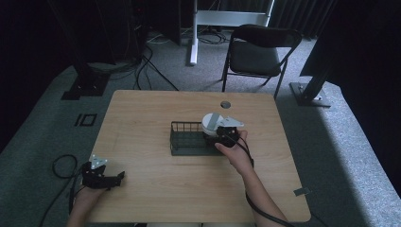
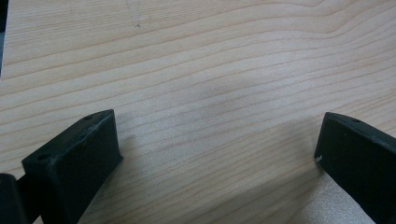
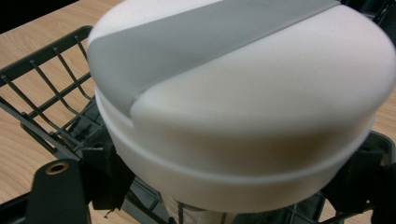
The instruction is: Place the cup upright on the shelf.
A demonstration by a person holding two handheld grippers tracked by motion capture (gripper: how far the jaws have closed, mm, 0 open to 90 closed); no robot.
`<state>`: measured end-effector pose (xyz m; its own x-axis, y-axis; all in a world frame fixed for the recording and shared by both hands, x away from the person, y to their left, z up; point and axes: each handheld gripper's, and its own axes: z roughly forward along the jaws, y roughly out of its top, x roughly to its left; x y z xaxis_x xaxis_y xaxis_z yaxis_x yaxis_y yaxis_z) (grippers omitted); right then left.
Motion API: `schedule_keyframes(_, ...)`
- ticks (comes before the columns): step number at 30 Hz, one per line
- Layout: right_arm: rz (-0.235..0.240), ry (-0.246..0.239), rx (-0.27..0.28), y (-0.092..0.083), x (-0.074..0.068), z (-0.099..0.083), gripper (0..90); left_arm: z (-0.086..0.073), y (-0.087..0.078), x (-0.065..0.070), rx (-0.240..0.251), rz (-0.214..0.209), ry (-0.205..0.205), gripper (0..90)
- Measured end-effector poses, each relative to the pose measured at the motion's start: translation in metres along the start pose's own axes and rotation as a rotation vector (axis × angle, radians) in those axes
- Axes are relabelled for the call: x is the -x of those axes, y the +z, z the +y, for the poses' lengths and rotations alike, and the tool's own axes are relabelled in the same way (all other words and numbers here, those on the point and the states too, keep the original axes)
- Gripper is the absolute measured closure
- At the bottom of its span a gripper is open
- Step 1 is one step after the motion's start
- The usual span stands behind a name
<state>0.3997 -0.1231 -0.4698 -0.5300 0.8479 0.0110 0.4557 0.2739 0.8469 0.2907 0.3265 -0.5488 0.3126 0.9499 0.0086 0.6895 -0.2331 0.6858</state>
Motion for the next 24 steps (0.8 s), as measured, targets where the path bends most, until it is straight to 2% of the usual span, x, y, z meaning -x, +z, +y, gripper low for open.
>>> schedule_keyframes(10,0.008,-0.017,0.003,-0.0004,-0.0004,-0.0012,18.2,0.0000,0.0000,0.0000,0.000,0.000,0.000,0.1)
schedule_keyframes(18,0.010,0.003,0.016,-0.0030,0.0008,-0.0046,16.0,0.0000,0.0000,0.0000,0.000,0.000,0.000,0.1)
schedule_keyframes(20,0.019,0.006,0.022,-0.0042,0.0006,-0.0044,13.0,0.0000,0.0000,0.0000,0.000,0.000,0.000,0.2)
schedule_keyframes(24,0.030,0.012,0.031,-0.0085,0.0011,-0.0034,12.7,0.0000,0.0000,0.0000,0.000,0.000,0.001,0.1)
